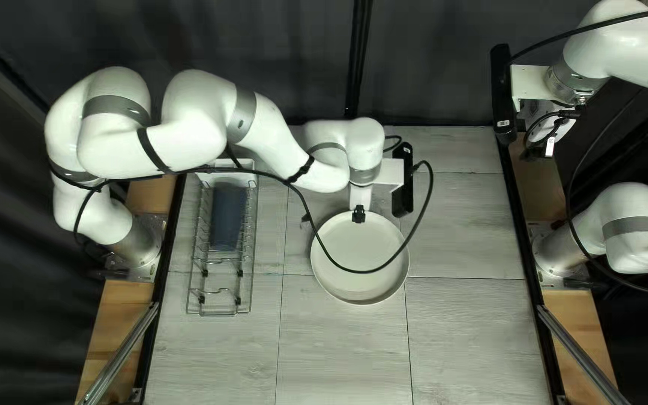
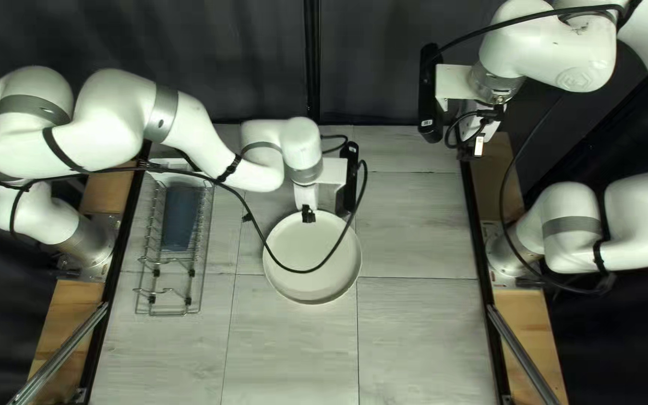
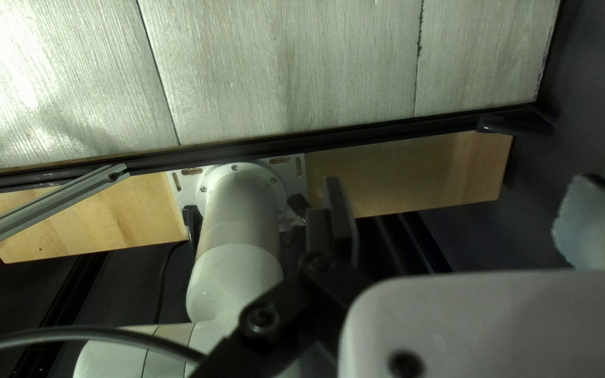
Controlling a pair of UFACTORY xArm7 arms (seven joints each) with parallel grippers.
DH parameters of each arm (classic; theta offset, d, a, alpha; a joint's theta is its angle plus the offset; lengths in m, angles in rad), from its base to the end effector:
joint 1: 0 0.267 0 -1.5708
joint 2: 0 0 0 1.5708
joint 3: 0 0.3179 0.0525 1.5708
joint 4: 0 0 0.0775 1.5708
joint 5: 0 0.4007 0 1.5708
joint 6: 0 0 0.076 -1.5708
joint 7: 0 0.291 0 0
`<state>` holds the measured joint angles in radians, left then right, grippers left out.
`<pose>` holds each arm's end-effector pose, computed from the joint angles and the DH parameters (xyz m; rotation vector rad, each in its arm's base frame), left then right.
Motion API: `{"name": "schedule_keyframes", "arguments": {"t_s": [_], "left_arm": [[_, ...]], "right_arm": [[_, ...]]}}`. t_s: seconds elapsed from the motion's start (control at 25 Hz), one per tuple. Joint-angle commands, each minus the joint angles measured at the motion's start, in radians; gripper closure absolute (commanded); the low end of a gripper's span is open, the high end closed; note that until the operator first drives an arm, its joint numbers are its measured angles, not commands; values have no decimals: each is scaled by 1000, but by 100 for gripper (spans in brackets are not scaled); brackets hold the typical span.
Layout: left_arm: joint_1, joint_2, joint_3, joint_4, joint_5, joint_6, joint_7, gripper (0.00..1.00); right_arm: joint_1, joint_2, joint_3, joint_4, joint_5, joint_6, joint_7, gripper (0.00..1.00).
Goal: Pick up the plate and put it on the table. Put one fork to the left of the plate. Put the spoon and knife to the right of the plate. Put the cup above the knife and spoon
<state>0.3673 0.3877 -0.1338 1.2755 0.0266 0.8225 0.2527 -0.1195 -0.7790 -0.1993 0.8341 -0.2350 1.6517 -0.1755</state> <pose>0.6071 0.1446 0.0653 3.1267 -0.0392 0.1160 0.2465 -0.1468 0.3259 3.0540 -0.1477 -0.1049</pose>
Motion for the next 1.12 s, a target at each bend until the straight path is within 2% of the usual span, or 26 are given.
{"name": "schedule_keyframes", "arguments": {"t_s": [0.04,0.2,0.24,0.36,0.56,0.76,1.12], "left_arm": [[24,-225,28,-164,30,46,-18,0],[47,-410,51,-284,50,102,-31,0],[62,-493,66,-329,56,137,-26,0],[94,-638,100,-401,69,208,-14,0],[147,-822,161,-464,88,318,16,0],[193,-946,222,-518,98,370,45,0],[237,-1059,277,-646,91,337,45,0]], "right_arm": [[0,0,0,0,0,0,0,0],[0,0,0,0,0,0,0,0],[0,0,0,0,0,0,0,0],[0,0,0,0,0,0,0,0],[0,0,0,0,0,0,0,0],[0,0,0,0,0,0,0,0],[0,0,0,0,0,0,0,0]]}}
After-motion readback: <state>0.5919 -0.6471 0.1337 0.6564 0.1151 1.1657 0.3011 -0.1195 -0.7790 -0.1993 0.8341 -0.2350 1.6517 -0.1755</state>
